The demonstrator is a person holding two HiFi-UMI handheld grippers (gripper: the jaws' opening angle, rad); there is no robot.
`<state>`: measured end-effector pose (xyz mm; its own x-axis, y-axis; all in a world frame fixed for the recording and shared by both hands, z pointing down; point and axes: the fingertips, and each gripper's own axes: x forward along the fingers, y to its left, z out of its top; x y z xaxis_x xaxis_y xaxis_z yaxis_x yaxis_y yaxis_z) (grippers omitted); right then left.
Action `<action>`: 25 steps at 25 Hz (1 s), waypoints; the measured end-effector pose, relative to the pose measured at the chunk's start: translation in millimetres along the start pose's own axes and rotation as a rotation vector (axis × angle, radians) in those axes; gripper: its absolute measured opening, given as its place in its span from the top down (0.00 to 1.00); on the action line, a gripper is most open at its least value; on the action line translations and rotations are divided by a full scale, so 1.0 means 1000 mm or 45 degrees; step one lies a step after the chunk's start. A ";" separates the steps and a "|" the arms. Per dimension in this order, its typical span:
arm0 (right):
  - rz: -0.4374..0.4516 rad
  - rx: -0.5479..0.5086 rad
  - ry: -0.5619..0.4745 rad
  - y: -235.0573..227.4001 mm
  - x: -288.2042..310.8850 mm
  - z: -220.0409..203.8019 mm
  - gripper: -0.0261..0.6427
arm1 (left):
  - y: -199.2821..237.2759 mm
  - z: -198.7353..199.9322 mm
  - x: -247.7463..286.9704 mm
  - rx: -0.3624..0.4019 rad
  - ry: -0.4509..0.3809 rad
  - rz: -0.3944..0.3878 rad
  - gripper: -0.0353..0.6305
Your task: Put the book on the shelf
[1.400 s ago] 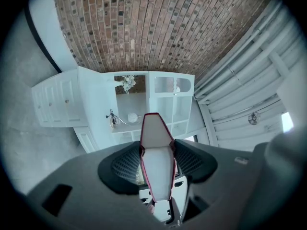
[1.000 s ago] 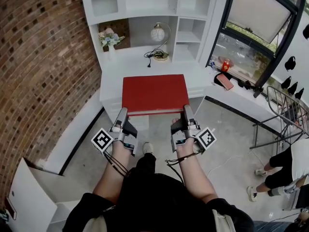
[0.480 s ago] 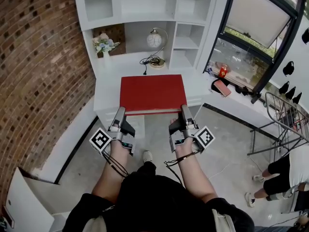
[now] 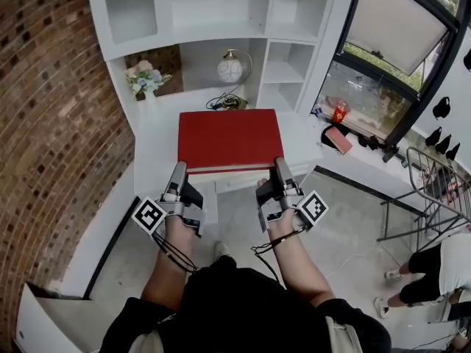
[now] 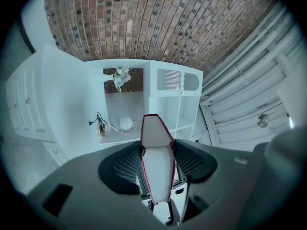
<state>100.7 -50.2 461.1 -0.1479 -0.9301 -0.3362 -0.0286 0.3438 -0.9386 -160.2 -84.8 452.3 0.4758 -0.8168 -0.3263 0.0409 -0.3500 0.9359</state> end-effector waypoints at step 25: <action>-0.071 -0.003 0.001 -0.091 0.261 0.067 0.62 | 0.098 0.102 0.251 -0.071 0.025 0.004 0.61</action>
<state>131.2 -332.6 453.1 -0.1464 -0.9479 -0.2831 -0.0393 0.2915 -0.9558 -126.7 -370.6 448.5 0.4935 -0.8084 -0.3209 0.0881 -0.3207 0.9431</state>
